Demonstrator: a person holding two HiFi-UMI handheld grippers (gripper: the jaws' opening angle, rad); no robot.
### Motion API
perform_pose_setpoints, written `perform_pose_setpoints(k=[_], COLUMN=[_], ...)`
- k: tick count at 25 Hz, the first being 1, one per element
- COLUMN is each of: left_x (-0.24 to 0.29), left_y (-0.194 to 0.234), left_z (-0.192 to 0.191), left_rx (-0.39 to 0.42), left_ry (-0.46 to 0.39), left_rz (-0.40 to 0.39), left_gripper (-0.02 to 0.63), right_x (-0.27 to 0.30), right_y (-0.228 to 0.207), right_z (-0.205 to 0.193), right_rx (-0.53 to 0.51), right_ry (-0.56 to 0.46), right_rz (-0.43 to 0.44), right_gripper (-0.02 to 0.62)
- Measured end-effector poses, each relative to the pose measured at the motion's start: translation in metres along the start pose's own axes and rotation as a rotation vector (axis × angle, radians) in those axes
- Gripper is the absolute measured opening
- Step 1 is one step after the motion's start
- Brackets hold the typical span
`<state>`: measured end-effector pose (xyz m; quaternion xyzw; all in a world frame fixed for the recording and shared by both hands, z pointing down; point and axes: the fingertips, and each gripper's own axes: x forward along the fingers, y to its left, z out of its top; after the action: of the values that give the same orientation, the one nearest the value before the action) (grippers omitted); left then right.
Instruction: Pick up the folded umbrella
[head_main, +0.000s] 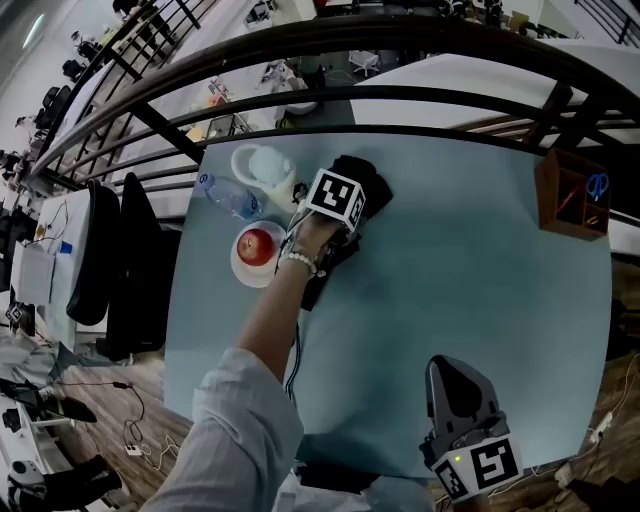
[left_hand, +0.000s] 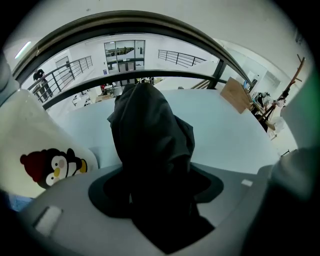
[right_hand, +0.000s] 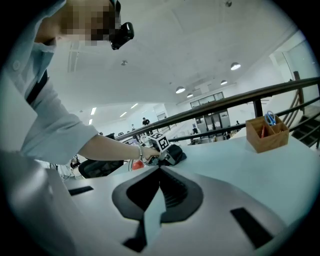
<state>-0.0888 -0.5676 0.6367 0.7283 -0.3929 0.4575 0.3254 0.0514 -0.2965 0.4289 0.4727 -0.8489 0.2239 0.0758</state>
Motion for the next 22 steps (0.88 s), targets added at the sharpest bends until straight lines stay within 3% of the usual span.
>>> perform_pose_setpoints(k=[7,22], left_x=[-0.016,-0.105], left_y=[-0.003,-0.039], left_z=[0.007,0.021], left_rx=[0.001,0.050], left_ry=[-0.080,-0.374], left_rz=[-0.013,-0.101], left_gripper=[0.288,0.287], right_x=[-0.014,-0.032], right_y=[0.007,0.045], right_z=[0.003,0.005], right_rx=[-0.013,-0.079], right_ry=[0.000,-0.058], right_rz=[-0.017,0.008], right_gripper=[0.000,0.000])
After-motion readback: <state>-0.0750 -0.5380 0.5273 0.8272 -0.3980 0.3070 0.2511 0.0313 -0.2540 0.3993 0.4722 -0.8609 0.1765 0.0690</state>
